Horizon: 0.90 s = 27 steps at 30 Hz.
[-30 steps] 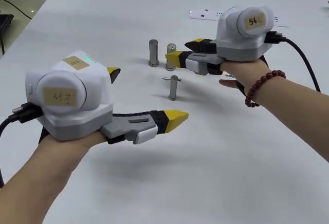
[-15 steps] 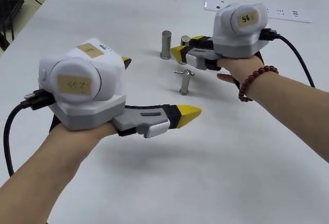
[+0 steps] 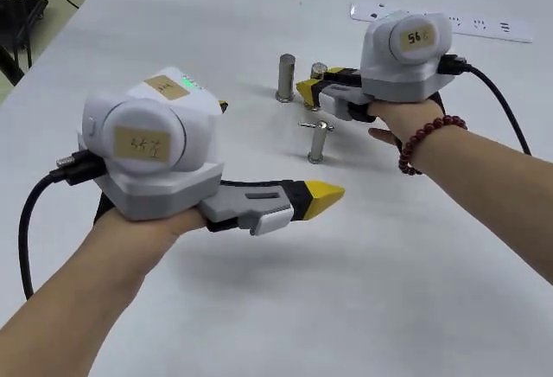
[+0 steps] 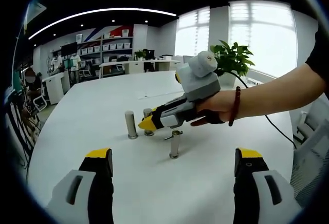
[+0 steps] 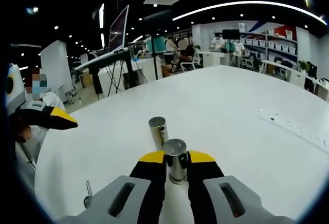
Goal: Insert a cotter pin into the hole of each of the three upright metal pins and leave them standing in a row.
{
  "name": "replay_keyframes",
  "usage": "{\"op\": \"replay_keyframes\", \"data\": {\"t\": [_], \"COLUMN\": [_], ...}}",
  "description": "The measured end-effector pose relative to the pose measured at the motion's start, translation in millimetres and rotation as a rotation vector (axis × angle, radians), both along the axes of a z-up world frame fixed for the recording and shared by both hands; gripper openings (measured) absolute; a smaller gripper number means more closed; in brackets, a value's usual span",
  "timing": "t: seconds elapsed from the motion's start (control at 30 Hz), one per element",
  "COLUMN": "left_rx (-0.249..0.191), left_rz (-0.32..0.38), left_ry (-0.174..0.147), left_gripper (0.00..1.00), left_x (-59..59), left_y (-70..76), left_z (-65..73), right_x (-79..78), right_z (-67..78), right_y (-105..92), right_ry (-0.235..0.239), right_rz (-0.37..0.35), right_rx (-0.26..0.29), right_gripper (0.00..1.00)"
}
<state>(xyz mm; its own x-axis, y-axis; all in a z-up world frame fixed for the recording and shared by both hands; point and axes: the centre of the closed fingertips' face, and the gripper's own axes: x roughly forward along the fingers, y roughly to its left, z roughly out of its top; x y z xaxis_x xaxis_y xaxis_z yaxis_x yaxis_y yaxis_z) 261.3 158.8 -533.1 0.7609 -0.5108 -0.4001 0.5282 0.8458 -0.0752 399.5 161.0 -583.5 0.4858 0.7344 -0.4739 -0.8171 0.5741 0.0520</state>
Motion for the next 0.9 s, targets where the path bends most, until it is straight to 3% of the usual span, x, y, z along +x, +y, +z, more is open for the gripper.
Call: {"op": "replay_keyframes", "data": {"t": [0.2,0.47,0.9], "left_rx": [0.001,0.003,-0.023], "left_rz": [0.004,-0.007,-0.016], "left_ry": [-0.005,0.012,-0.004], "left_gripper": [0.98,0.98,0.99], "left_x": [0.4,-1.8,-2.9], "left_y": [1.0,-1.9,-6.6], "left_z": [1.2,-2.9,3.6], "right_x": [4.7,6.9,-1.1], "right_z": [-0.2,-0.6,8.4], "right_y": [-2.3,-12.6,-60.9], "right_ry": [-0.005,-0.008,-0.029], "right_rz": [-0.010,-0.036,-0.079], "right_rx": [-0.011,-0.036,-0.071], "right_gripper": [0.09,0.08,0.09]}}
